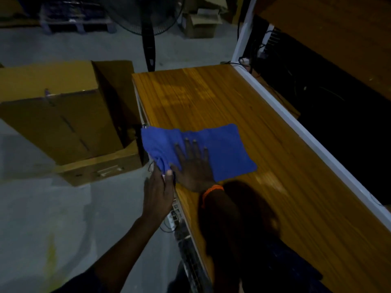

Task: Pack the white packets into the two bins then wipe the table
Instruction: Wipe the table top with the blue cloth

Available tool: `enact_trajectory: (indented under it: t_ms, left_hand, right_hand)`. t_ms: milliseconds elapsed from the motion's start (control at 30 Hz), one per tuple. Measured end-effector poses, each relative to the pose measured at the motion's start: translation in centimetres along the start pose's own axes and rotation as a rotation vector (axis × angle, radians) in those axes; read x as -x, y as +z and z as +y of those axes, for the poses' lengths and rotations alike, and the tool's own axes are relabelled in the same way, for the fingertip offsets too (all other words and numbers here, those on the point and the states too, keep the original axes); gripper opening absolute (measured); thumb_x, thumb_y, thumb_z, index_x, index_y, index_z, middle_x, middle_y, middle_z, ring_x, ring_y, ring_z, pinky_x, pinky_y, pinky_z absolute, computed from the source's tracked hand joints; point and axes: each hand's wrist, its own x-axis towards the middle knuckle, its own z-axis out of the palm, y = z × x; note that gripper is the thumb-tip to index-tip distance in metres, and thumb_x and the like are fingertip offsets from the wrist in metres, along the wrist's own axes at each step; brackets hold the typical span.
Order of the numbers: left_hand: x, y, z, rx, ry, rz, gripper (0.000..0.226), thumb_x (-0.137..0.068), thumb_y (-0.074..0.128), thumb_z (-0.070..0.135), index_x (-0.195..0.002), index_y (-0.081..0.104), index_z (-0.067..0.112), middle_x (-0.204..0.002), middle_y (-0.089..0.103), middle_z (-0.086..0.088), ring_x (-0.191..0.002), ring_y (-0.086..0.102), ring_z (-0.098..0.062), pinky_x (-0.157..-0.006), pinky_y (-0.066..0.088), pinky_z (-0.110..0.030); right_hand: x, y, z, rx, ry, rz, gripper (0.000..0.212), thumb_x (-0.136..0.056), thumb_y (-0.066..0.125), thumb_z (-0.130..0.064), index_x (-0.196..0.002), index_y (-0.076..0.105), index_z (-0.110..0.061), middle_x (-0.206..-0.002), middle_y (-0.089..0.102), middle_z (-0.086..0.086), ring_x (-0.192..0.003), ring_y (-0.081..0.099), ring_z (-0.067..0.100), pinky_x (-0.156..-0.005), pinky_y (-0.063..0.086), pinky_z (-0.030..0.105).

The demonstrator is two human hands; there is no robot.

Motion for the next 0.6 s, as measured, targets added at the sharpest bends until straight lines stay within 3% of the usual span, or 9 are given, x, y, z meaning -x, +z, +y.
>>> enact_trajectory:
  t_ms: [67, 133, 200, 300, 400, 500, 600]
  left_hand:
    - [1.7, -0.1, 0.3, 0.172, 0.008, 0.091, 0.052, -0.103, 0.025, 0.053, -0.153, 0.023, 0.039, -0.137, 0.043, 0.035, -0.12, 0.044, 0.014, -0.102, 0.039, -0.028]
    - [2.7, -0.3, 1.1, 0.229, 0.044, 0.138, 0.044, -0.104, 0.027, 0.05, -0.148, 0.027, 0.045, -0.145, 0.044, 0.024, -0.133, 0.041, 0.005, -0.112, 0.037, -0.034]
    - [3.1, 0.0, 1.6, 0.179, 0.133, 0.094, 0.045, -0.104, 0.03, 0.048, -0.149, 0.029, 0.039, -0.152, 0.038, 0.015, -0.142, 0.033, -0.001, -0.118, 0.029, -0.033]
    - [2.7, 0.9, 3.4, 0.026, 0.233, -0.03, 0.055, -0.103, 0.037, 0.045, -0.154, 0.023, 0.03, -0.157, 0.03, 0.01, -0.145, 0.029, -0.005, -0.117, 0.028, -0.028]
    - [1.7, 3.3, 4.3, -0.297, 0.283, -0.117, 0.062, -0.1, 0.043, 0.044, -0.154, 0.026, 0.018, -0.155, 0.036, -0.006, -0.143, 0.032, -0.025, -0.111, 0.035, -0.05]
    - [0.9, 5.4, 5.1, -0.69, 0.167, -0.135, 0.06, -0.099, 0.034, 0.051, -0.152, 0.033, 0.022, -0.161, 0.027, -0.007, -0.149, 0.021, -0.029, -0.112, 0.023, -0.064]
    - [-0.3, 6.5, 5.7, -0.832, 0.198, -0.144, 0.061, -0.1, 0.025, 0.055, -0.154, 0.03, 0.027, -0.164, 0.02, -0.007, -0.151, 0.017, -0.03, -0.115, 0.013, -0.064]
  right_hand:
    - [1.8, 0.1, -1.0, -0.002, -0.17, 0.033, 0.07, -0.096, 0.025, -0.06, -0.157, 0.009, -0.031, -0.166, 0.002, 0.004, -0.153, 0.0, 0.028, -0.12, 0.003, 0.06]
    - [3.6, 0.6, -0.6, -0.002, -0.285, 0.085, 0.063, -0.097, 0.022, -0.053, -0.157, 0.015, -0.034, -0.166, 0.008, 0.001, -0.153, 0.004, 0.023, -0.123, 0.001, 0.052]
    - [4.7, 0.5, 1.2, 0.006, -0.316, 0.09, 0.061, -0.097, 0.021, -0.05, -0.156, 0.019, -0.034, -0.165, 0.014, -0.003, -0.153, 0.01, 0.019, -0.123, 0.004, 0.044]
    - [4.3, -0.5, 6.5, -0.031, -0.163, 0.052, 0.067, -0.092, 0.02, -0.061, -0.155, 0.021, -0.037, -0.164, 0.018, -0.004, -0.151, 0.016, 0.022, -0.121, 0.014, 0.051]
    - [2.8, -1.5, 13.8, -0.006, 0.063, 0.006, 0.076, -0.083, 0.012, -0.075, -0.153, 0.014, -0.046, -0.166, 0.008, -0.007, -0.153, 0.007, 0.025, -0.118, 0.01, 0.06]
    - [1.1, -2.8, 21.5, -0.002, 0.216, -0.024, 0.077, -0.08, 0.01, -0.081, -0.151, 0.005, -0.052, -0.166, 0.003, -0.005, -0.152, 0.002, 0.03, -0.115, 0.004, 0.064]
    - [-0.7, -4.2, 27.1, -0.065, 0.312, -0.042, 0.08, -0.077, 0.007, -0.085, -0.151, 0.004, -0.053, -0.166, 0.0, -0.002, -0.152, -0.002, 0.03, -0.116, 0.001, 0.064]
